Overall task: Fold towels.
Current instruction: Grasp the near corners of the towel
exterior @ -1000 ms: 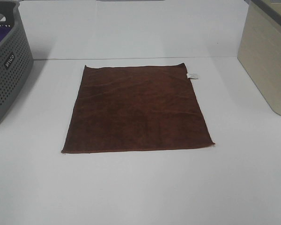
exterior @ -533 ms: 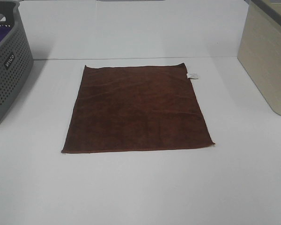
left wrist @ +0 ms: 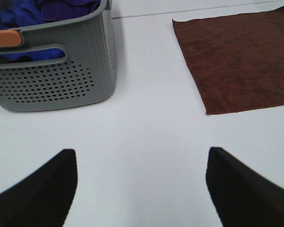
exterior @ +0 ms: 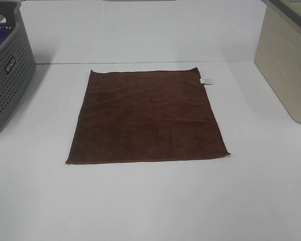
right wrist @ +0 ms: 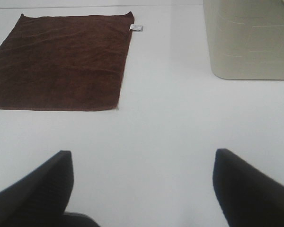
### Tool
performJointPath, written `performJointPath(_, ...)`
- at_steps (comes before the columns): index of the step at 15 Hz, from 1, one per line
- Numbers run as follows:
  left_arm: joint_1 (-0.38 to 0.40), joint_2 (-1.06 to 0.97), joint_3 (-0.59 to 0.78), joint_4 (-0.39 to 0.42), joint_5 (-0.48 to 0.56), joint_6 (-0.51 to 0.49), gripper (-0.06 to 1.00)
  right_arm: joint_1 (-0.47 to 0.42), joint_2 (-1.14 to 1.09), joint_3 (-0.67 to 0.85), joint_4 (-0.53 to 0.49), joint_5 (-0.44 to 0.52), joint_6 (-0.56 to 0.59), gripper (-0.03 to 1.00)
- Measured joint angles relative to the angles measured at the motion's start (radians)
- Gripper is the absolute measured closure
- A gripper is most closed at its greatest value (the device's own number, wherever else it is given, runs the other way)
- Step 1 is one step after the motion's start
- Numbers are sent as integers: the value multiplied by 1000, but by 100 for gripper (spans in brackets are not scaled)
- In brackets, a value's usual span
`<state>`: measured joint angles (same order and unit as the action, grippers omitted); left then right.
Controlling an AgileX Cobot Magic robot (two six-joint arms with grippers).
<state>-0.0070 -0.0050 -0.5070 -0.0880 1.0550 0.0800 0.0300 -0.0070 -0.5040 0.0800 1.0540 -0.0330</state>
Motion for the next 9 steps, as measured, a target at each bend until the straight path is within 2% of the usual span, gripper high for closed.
performJointPath(4,0,0,0,0,-1,0,22,0,0,0,1,0,0,20)
performJointPath(6,0,1,-7,0,-40,0,22,0,0,0,3,-2,0,20)
performJointPath(7,0,12,-13,0,-83,0,22,0,5,-4,8,-16,2,20)
performJointPath(9,0,66,-14,-2,-179,0,22,0,47,-16,12,-115,2,20)
